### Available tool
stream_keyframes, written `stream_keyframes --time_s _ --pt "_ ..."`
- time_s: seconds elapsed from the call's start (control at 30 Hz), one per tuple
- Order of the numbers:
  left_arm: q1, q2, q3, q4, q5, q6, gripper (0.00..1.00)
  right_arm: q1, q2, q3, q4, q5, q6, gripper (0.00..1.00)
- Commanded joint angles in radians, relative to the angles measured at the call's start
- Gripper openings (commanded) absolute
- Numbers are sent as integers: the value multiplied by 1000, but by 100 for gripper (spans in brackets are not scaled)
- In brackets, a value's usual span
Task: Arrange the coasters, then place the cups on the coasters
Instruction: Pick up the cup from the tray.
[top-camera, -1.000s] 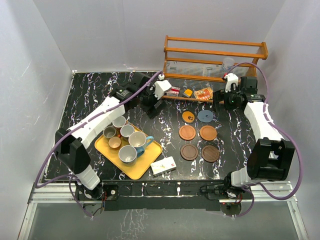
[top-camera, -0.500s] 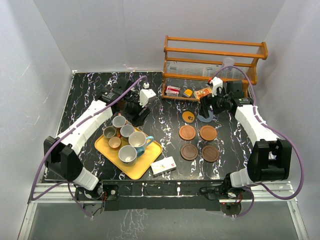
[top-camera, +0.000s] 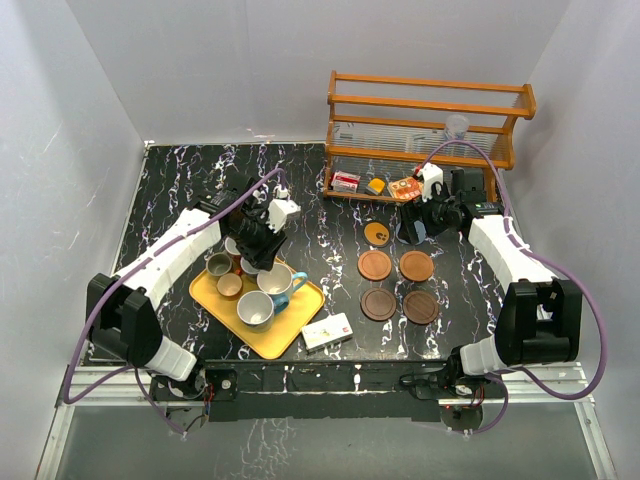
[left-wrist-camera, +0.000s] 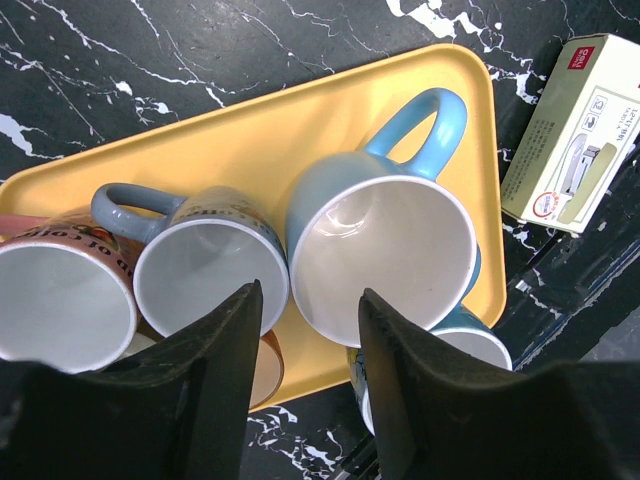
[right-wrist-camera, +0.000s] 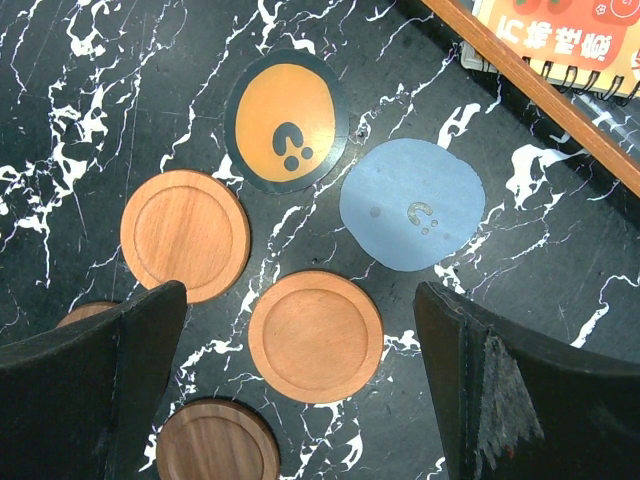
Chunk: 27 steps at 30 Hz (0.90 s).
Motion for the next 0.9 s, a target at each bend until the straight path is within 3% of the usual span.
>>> stream_keyframes --time_s 0.0,0.87 --pt "1 -4 -9 6 37 -8 39 0 -22 1 55 -18 -14 97" --pt "-31 68 -9 6 53 0 29 1 1 4 39 -10 -29 98"
